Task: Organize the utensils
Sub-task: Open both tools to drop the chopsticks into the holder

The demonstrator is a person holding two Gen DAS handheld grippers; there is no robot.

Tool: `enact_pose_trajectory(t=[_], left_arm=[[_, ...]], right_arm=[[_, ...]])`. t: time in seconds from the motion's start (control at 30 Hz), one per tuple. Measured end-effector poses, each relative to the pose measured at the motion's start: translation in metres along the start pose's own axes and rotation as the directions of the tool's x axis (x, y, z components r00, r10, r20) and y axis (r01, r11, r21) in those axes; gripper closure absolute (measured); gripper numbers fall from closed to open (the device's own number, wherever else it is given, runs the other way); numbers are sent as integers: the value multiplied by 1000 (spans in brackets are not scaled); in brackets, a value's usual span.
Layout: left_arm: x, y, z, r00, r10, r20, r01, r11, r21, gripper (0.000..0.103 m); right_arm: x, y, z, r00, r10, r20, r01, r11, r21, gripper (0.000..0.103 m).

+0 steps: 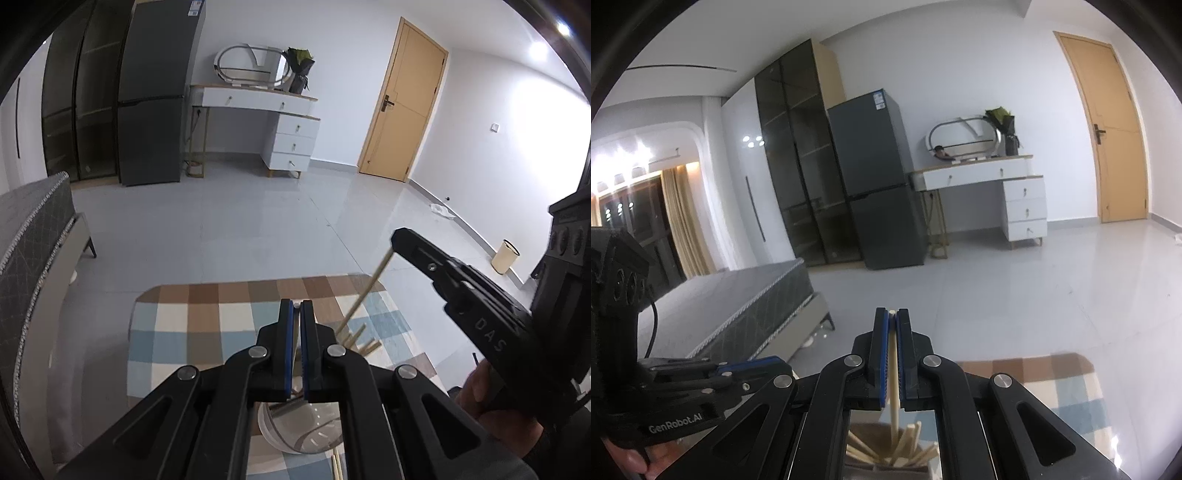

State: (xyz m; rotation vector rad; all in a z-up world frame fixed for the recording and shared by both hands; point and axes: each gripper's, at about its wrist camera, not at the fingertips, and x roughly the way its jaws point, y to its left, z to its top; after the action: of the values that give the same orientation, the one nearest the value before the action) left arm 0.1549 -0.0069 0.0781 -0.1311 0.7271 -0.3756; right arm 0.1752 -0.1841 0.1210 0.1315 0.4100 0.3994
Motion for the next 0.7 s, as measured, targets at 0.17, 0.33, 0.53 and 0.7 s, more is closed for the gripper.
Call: enact_pose_trajectory(t=[0.17, 0.33, 0.53, 0.7], left_arm=[[8, 5, -6, 999, -18, -42, 16, 999, -28, 103], [16, 9, -10, 996, -36, -85, 31, 998, -58, 103], [21, 15, -14, 988, -56, -142, 39, 992, -121, 103], [5, 12, -19, 994, -29, -110, 15, 992, -129, 66]], right_arm=[[7, -1, -16, 999, -3, -51, 2, 1000, -9, 100], [6, -7, -27, 995, -5, -99, 6, 1000, 14, 99], [8, -16, -35, 985, -22, -171, 31, 998, 50, 84], [-16, -25, -45, 986, -19, -167, 32, 997, 74, 75]])
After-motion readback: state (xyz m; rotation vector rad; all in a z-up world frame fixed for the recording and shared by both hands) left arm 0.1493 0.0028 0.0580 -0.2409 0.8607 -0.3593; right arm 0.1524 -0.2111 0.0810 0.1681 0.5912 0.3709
